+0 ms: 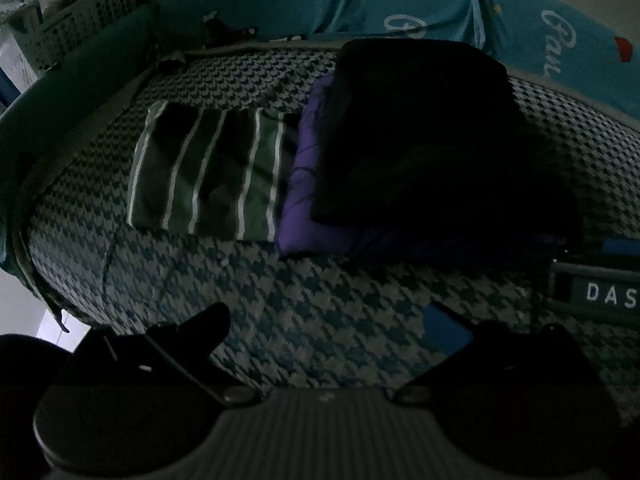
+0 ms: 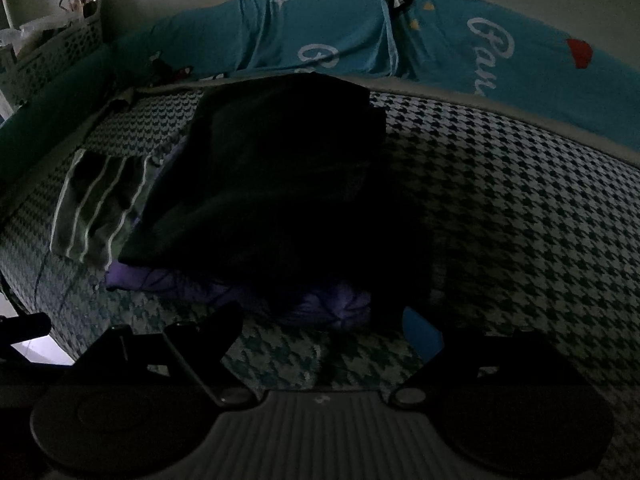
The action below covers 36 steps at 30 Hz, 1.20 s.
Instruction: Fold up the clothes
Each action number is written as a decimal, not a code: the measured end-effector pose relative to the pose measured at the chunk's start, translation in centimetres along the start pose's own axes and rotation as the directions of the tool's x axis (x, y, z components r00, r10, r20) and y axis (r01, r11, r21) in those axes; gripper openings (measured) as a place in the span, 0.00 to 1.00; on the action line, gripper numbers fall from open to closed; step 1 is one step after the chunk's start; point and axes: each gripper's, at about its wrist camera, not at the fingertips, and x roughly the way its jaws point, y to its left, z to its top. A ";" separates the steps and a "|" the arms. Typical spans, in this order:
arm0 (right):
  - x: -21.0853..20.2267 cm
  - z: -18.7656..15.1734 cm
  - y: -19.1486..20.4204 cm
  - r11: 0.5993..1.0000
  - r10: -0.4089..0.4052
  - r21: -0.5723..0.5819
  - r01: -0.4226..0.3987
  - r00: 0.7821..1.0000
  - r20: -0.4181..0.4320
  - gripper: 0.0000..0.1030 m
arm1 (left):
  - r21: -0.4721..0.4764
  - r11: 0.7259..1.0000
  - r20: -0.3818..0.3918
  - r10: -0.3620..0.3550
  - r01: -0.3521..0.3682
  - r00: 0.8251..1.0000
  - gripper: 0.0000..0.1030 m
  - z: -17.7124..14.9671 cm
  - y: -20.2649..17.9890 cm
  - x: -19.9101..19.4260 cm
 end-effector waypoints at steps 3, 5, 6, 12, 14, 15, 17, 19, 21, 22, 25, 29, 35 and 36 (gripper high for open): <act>0.2 0.0 0.2 1.000 -0.002 -0.007 0.002 1.000 -0.007 0.85 | -0.002 1.000 -0.006 -0.001 0.001 1.000 1.00 0.0 0.1 0.3; 0.4 0.1 0.4 1.000 -0.004 -0.012 0.004 1.000 -0.010 0.85 | -0.004 1.000 -0.010 -0.001 0.001 1.000 1.00 0.0 0.2 0.5; 0.5 0.1 0.4 1.000 -0.005 -0.014 0.005 1.000 -0.011 0.85 | -0.005 1.000 -0.012 -0.002 0.002 1.000 1.00 0.0 0.2 0.6; 0.6 0.2 0.7 1.000 -0.001 -0.022 0.001 1.000 -0.011 0.85 | -0.011 1.000 -0.023 -0.001 0.001 1.000 1.00 0.1 0.5 0.9; 0.7 0.3 0.9 1.000 0.000 -0.027 0.000 1.000 -0.011 0.85 | -0.012 1.000 -0.023 0.001 -0.001 1.000 1.00 0.1 0.5 0.9; 0.7 0.3 1.0 1.000 0.000 -0.029 0.000 1.000 -0.011 0.85 | -0.012 1.000 -0.023 0.001 -0.002 1.000 1.00 0.1 0.5 0.9; 0.6 0.3 1.0 1.000 0.001 -0.030 -0.001 1.000 -0.009 0.85 | -0.012 1.000 -0.020 0.004 -0.004 1.000 1.00 0.1 0.5 0.8; 0.6 0.3 1.0 1.000 0.002 -0.029 -0.002 1.000 -0.007 0.85 | -0.012 1.000 -0.018 0.006 -0.006 1.000 1.00 0.1 0.5 0.7; 0.6 0.4 1.0 1.000 0.002 -0.027 -0.002 1.000 -0.004 0.85 | -0.011 1.000 -0.016 0.008 -0.008 1.000 1.00 0.0 0.5 0.6; 0.5 0.4 0.9 1.000 0.002 -0.026 -0.002 1.000 -0.003 0.85 | -0.010 1.000 -0.014 0.010 -0.010 1.000 1.00 0.0 0.4 0.5; 0.5 0.4 0.8 1.000 0.000 -0.024 0.000 1.000 -0.003 0.85 | -0.008 1.000 -0.010 0.013 -0.014 1.000 1.00 0.0 0.4 0.3; 0.3 0.4 0.7 1.000 0.001 -0.023 -0.001 1.000 0.000 0.85 | -0.003 1.000 -0.005 0.018 -0.018 1.000 1.00 -0.1 0.3 -0.1; 0.0 0.3 0.4 1.000 0.002 -0.017 -0.002 1.000 0.008 0.85 | 0.003 1.000 0.005 0.020 -0.020 1.000 1.00 -0.3 0.1 -0.8; 0.0 0.3 0.3 1.000 0.002 -0.016 -0.002 1.000 0.010 0.85 | 0.005 1.000 0.007 0.022 -0.022 1.000 1.00 -0.4 0.1 -0.9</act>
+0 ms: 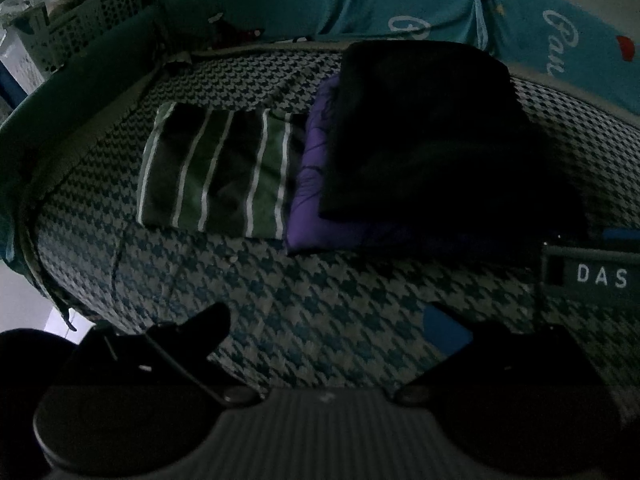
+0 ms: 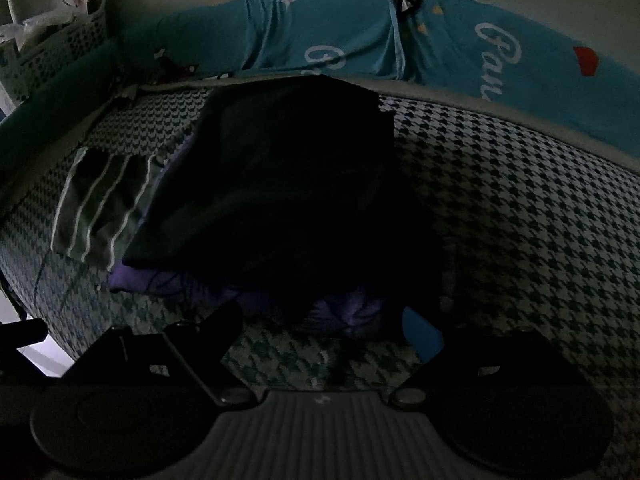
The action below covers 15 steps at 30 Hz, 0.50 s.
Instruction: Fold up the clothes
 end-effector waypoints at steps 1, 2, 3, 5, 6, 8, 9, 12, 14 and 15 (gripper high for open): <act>0.0 0.0 0.0 1.000 0.000 0.000 0.000 1.000 0.001 0.85 | 0.002 1.000 0.002 0.002 -0.002 1.000 1.00 0.0 -0.1 -0.1; -0.1 0.0 -0.1 1.000 -0.001 0.000 0.001 1.000 0.002 0.85 | 0.004 1.000 0.002 0.003 -0.003 1.000 1.00 0.0 -0.1 -0.2; -0.2 -0.1 -0.2 1.000 -0.001 0.001 0.001 1.000 0.003 0.85 | 0.005 1.000 0.003 0.004 -0.004 1.000 1.00 -0.1 -0.2 -0.3; -0.3 -0.1 -0.3 1.000 -0.001 0.003 0.001 1.000 0.006 0.85 | 0.007 1.000 0.004 0.003 -0.003 1.000 1.00 -0.1 -0.2 -0.5; -0.3 -0.1 -0.4 1.000 -0.001 0.004 0.001 1.000 0.007 0.85 | 0.008 1.000 0.004 0.003 -0.003 1.000 1.00 -0.2 -0.3 -0.6; -0.5 -0.1 -0.5 1.000 -0.001 0.006 0.001 1.000 0.010 0.85 | 0.010 1.000 0.005 0.001 -0.001 1.000 1.00 -0.3 -0.3 -0.8; -0.5 -0.2 -0.6 1.000 -0.001 0.008 0.001 1.000 0.011 0.85 | 0.011 1.000 0.006 0.001 -0.001 1.000 1.00 -0.3 -0.3 -0.9; -0.6 -0.2 -0.9 1.000 -0.002 0.013 0.002 1.000 0.015 0.85 | 0.016 1.000 0.013 0.006 -0.006 1.000 1.00 -0.4 -0.5 -1.3; -0.8 -0.3 -1.0 1.000 -0.002 0.017 0.002 1.000 0.017 0.85 | 0.015 1.000 0.016 0.008 -0.008 1.000 1.00 -0.4 -0.5 -1.5; -0.8 -0.3 -1.1 1.000 -0.003 0.017 0.002 1.000 0.019 0.85 | 0.015 1.000 0.020 0.007 -0.008 1.000 1.00 -0.5 -0.5 -1.6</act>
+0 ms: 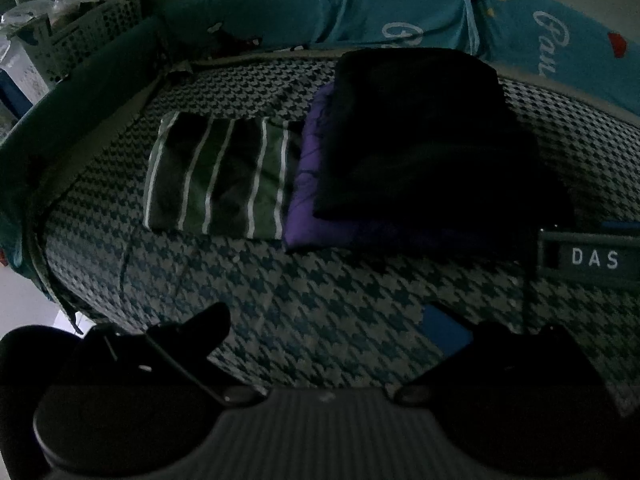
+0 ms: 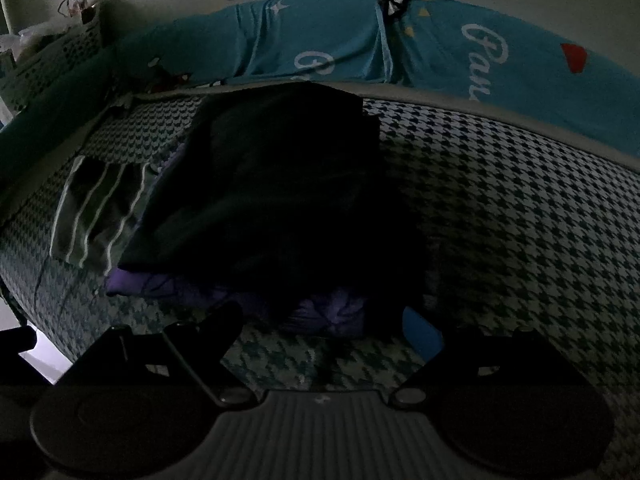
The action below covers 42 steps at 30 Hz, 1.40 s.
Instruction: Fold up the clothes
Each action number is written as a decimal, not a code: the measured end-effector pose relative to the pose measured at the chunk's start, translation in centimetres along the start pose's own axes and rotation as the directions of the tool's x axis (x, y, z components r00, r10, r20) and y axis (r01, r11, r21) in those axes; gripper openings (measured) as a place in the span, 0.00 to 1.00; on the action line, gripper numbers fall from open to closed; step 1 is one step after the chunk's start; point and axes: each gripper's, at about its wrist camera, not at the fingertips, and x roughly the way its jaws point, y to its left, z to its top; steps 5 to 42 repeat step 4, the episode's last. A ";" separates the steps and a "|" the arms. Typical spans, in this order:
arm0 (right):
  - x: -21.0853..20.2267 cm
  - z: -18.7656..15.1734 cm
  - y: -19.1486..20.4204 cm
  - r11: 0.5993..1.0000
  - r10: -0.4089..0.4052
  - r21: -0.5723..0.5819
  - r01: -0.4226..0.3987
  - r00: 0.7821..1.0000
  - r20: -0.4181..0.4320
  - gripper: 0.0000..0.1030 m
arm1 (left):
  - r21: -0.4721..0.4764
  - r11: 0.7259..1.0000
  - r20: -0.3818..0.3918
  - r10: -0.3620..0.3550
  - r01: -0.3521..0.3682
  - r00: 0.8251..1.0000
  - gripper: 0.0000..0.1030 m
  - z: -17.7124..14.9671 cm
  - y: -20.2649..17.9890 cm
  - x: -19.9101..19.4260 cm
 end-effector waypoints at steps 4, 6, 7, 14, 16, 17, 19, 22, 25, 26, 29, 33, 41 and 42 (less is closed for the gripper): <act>-0.2 -0.1 -0.4 1.000 -0.002 0.003 0.002 1.000 0.005 0.85 | 0.014 1.000 0.014 0.003 -0.003 1.000 1.00 -0.1 -0.3 -0.6; -0.2 -0.1 -0.4 1.000 -0.002 0.003 0.002 1.000 0.005 0.85 | 0.014 1.000 0.014 0.003 -0.003 1.000 1.00 -0.1 -0.3 -0.6; -0.2 -0.1 -0.4 1.000 -0.002 0.003 0.002 1.000 0.005 0.85 | 0.014 1.000 0.014 0.003 -0.003 1.000 1.00 -0.1 -0.3 -0.6; -0.2 -0.1 -0.4 1.000 -0.002 0.003 0.002 1.000 0.005 0.85 | 0.014 1.000 0.014 0.003 -0.003 1.000 1.00 -0.1 -0.3 -0.6; -0.2 -0.1 -0.4 1.000 -0.002 0.003 0.002 1.000 0.005 0.85 | 0.014 1.000 0.014 0.003 -0.003 1.000 1.00 -0.1 -0.3 -0.6; -0.2 -0.1 -0.4 1.000 -0.002 0.003 0.002 1.000 0.005 0.85 | 0.014 1.000 0.014 0.003 -0.003 1.000 1.00 -0.1 -0.3 -0.6; -0.2 -0.1 -0.4 1.000 -0.002 0.003 0.002 1.000 0.005 0.85 | 0.014 1.000 0.014 0.003 -0.003 1.000 1.00 -0.1 -0.3 -0.6; -0.2 -0.1 -0.4 1.000 -0.002 0.003 0.002 1.000 0.005 0.85 | 0.014 1.000 0.014 0.003 -0.003 1.000 1.00 -0.1 -0.3 -0.6; -0.2 -0.1 -0.4 1.000 -0.002 0.003 0.002 1.000 0.005 0.85 | 0.014 1.000 0.014 0.003 -0.003 1.000 1.00 -0.1 -0.3 -0.6; -0.2 -0.1 -0.4 1.000 -0.002 0.003 0.002 1.000 0.005 0.85 | 0.014 1.000 0.014 0.003 -0.003 1.000 1.00 -0.1 -0.3 -0.6; -0.2 -0.1 -0.4 1.000 -0.002 0.003 0.002 1.000 0.005 0.85 | 0.014 1.000 0.014 0.003 -0.003 1.000 1.00 -0.1 -0.3 -0.6; -0.2 -0.1 -0.4 1.000 -0.002 0.003 0.002 1.000 0.005 0.85 | 0.014 1.000 0.014 0.003 -0.003 1.000 1.00 -0.1 -0.3 -0.6; -0.2 -0.1 -0.4 1.000 -0.002 0.003 0.002 1.000 0.005 0.85 | 0.014 1.000 0.014 0.003 -0.003 1.000 1.00 -0.1 -0.3 -0.6; -0.2 -0.1 -0.4 1.000 -0.002 0.003 0.002 1.000 0.005 0.85 | 0.014 1.000 0.014 0.003 -0.003 1.000 1.00 -0.1 -0.3 -0.6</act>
